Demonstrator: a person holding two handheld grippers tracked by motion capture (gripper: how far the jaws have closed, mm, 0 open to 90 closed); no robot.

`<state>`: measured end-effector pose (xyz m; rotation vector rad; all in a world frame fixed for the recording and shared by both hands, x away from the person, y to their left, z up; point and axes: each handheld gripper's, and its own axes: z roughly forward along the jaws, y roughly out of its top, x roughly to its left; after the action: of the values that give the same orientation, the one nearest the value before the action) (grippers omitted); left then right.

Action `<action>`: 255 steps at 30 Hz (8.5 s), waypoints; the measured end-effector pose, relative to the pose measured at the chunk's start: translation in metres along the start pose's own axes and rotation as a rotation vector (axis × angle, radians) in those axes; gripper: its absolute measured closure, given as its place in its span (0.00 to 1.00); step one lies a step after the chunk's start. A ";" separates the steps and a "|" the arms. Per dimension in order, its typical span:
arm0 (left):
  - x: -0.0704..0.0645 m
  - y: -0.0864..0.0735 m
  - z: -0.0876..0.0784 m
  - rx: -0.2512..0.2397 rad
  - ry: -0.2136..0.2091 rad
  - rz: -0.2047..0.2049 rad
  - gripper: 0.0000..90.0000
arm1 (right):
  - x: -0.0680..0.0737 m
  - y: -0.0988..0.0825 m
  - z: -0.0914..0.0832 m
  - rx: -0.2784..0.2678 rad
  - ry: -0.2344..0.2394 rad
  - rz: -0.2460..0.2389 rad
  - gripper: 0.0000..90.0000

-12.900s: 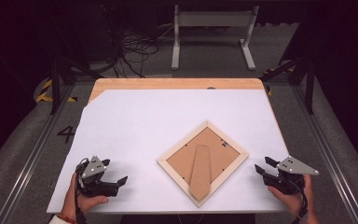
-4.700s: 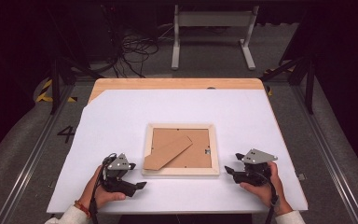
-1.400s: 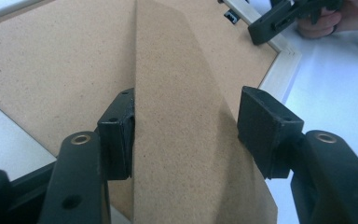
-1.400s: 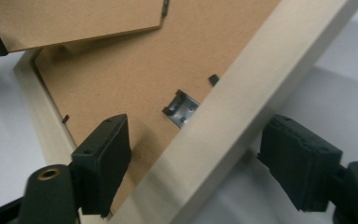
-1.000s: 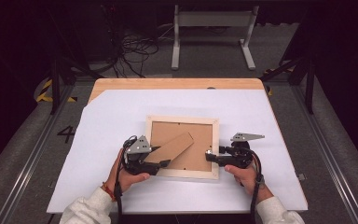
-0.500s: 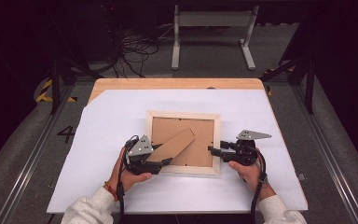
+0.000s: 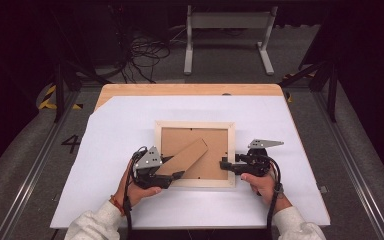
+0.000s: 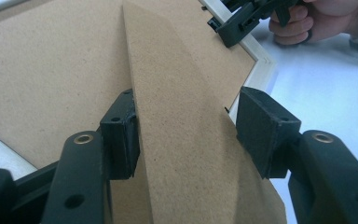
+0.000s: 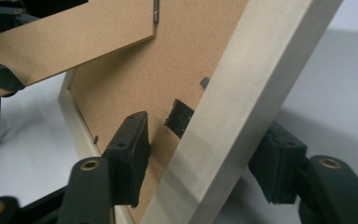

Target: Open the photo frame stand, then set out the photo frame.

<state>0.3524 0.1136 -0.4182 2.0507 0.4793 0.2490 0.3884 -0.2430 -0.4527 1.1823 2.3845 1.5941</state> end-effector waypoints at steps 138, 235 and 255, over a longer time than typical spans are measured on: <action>-0.010 -0.005 -0.021 0.058 0.052 0.063 0.74 | 0.041 0.004 -0.027 -0.103 -0.357 -0.363 0.57; 0.018 0.026 -0.008 0.015 0.194 0.021 0.79 | 0.090 -0.001 -0.056 -0.112 -0.314 -0.501 0.73; 0.023 0.039 0.002 0.036 0.172 0.012 0.82 | 0.112 -0.010 -0.053 -0.102 -0.286 -0.552 0.76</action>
<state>0.3827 0.1046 -0.3861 2.0769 0.5807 0.4298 0.2811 -0.2180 -0.3948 0.6011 2.1545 1.2514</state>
